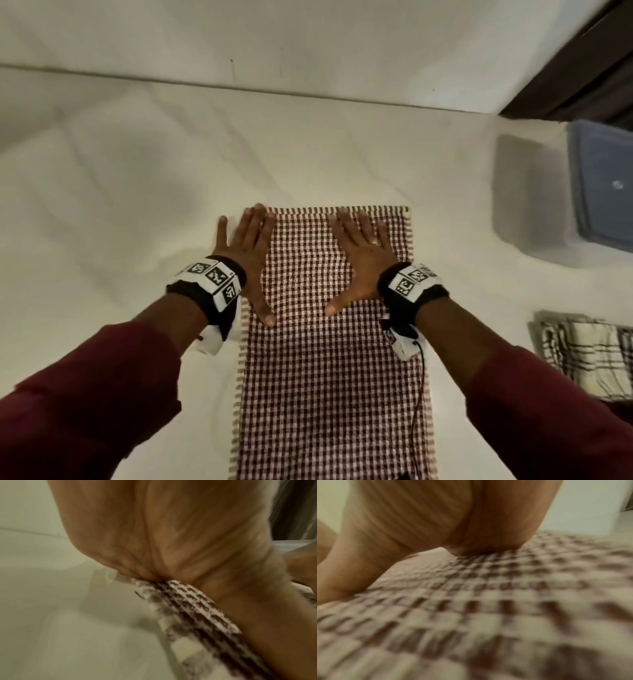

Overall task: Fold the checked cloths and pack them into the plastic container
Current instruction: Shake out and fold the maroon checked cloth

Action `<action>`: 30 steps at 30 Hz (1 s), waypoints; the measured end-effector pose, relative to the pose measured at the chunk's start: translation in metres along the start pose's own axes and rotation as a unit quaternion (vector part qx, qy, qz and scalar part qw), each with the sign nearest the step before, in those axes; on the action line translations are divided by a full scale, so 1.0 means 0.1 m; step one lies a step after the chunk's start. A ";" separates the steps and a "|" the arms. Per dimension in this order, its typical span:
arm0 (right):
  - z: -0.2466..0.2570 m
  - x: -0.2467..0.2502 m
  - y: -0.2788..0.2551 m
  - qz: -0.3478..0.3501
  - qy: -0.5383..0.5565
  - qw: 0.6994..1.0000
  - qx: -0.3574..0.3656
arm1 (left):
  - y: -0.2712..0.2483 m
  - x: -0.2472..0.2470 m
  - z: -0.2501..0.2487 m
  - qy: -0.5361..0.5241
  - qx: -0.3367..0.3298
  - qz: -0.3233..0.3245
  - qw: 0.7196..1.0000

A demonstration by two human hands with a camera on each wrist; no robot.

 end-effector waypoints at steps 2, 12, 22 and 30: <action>-0.25 0.05 -0.10 0.001 0.014 0.998 -0.061 | -0.04 0.03 0.00 -0.002 -0.004 -0.001 1.000; 0.92 -0.55 -1.02 0.017 0.030 0.997 0.066 | -0.86 -0.38 -0.62 0.042 -0.102 -0.105 0.988; 0.61 -0.93 -1.24 0.015 -0.014 0.999 0.040 | -0.99 -0.92 -0.71 0.053 -0.022 0.029 0.998; 0.02 -0.91 -1.76 0.011 0.035 0.995 -0.098 | -1.22 -0.83 -0.76 0.047 -0.048 -0.004 0.998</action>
Point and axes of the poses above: each hand's wrist, its own y-axis towards the middle knuckle, its own x-axis out of the back of the hand, z = x × y, the point moved 1 cm from there along y, towards the middle knuckle, and after that the axes turned 10 degrees about -x, right-handed, at the moved point
